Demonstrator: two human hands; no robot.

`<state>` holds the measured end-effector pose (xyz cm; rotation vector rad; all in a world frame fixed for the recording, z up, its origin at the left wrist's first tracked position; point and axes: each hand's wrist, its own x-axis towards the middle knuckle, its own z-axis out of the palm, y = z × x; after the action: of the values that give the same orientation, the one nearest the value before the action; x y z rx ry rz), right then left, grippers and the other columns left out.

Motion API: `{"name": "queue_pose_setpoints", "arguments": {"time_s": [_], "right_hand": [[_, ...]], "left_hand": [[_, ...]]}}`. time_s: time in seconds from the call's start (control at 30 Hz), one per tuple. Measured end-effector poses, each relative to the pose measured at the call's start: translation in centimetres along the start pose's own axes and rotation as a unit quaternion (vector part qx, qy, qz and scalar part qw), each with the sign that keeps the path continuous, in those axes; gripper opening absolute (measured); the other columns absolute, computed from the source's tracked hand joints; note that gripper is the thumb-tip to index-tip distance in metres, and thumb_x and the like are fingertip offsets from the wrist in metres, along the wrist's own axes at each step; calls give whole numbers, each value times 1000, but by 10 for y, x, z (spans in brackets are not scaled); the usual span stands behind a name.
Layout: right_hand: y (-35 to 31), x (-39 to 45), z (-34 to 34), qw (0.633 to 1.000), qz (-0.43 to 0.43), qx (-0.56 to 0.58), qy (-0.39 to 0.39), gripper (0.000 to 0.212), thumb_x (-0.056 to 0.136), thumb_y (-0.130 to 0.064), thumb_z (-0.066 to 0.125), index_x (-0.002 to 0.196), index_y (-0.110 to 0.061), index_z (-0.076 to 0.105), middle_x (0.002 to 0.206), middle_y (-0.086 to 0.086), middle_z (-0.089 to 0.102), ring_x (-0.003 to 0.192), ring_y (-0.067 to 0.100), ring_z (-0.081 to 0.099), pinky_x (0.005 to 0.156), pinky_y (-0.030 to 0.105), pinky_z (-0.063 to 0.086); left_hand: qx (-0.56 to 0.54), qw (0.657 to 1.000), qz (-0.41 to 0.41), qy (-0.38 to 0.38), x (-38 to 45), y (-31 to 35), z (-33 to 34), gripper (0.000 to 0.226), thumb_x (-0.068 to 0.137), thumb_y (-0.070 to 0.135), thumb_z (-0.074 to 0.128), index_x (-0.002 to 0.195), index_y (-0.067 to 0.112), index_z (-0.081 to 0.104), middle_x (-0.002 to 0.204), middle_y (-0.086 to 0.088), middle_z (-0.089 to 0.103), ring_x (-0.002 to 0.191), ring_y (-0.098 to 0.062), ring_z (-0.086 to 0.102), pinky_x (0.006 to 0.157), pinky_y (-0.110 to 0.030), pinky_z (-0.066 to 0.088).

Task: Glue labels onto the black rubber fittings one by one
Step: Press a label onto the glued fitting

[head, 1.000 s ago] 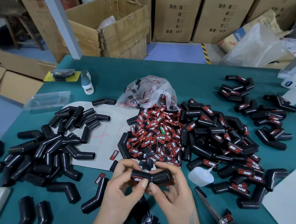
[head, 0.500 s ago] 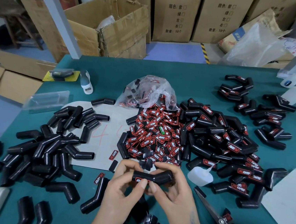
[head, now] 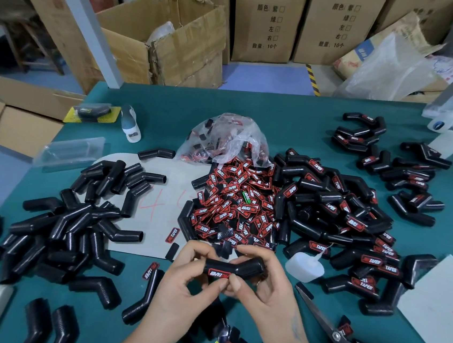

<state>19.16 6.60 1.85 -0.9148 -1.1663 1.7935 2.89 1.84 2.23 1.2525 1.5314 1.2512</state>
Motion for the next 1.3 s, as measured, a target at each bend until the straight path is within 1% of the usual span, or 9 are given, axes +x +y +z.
{"name": "queue_pose_setpoints", "arguments": {"time_s": [0.17,0.27,0.4,0.57,0.73,0.87,1.13,1.2,1.3], "right_hand": [[-1,-1,-2,1000,11,-3,-3,39,85,-21,81,121,-28,69,109,10,69,96,26,72,86,40,61],[-1,0,-2,1000,13,2,-7,37,87,-13,79,121,-27,70,108,9,70,96,24,71,85,38,61],[-2,-1,-2,1000,15,3,-11,39,89,-3,76,119,-26,71,108,11,69,97,23,71,84,38,61],[-5,-2,-2,1000,23,-4,-12,40,92,3,75,119,-26,72,109,11,68,98,24,71,85,38,62],[-8,-3,0,1000,23,-7,-9,32,88,-11,77,115,-28,73,106,2,71,97,21,72,85,37,61],[-9,-3,0,1000,25,-9,-8,32,85,-19,79,116,-28,73,108,2,71,98,22,73,85,37,62],[-5,-3,-2,1000,26,-10,-1,39,85,-30,79,122,-30,70,110,2,72,99,24,74,87,40,63],[-4,-3,-2,1000,24,-14,2,37,87,-28,76,124,-31,69,107,4,72,93,22,74,87,41,63],[-4,-2,-2,1000,15,-13,12,34,93,-16,67,123,-33,70,99,6,72,85,20,70,85,43,64]], "left_hand": [[-13,1000,-11,-4,2,1,-1,8,85,17,76,85,23,81,99,8,55,91,-27,59,82,-46,51],[-28,1000,-9,-3,2,1,-1,9,84,32,75,87,27,82,99,8,55,93,-27,59,81,-43,51],[-45,999,-22,-2,2,-1,0,18,83,36,75,89,20,82,100,7,55,95,-34,58,83,-57,50],[-47,999,-20,-8,2,-2,-2,18,84,35,76,89,20,83,100,5,55,95,-36,57,83,-61,50],[-43,999,-15,-7,2,-2,-2,17,84,34,76,88,20,82,101,5,55,95,-33,58,83,-57,51],[-42,999,-17,-13,3,-1,-3,12,84,35,76,85,24,82,101,7,55,95,-30,58,82,-52,51],[-47,998,-32,-24,3,2,-2,14,82,35,74,88,25,82,100,8,56,93,-33,58,78,-53,50],[-51,998,-39,-27,3,3,-2,14,82,35,74,87,24,82,98,10,56,90,-27,58,74,-48,49],[-80,995,-43,-36,3,4,-4,13,84,32,75,89,23,82,97,10,57,87,-13,55,74,-29,44]]}}
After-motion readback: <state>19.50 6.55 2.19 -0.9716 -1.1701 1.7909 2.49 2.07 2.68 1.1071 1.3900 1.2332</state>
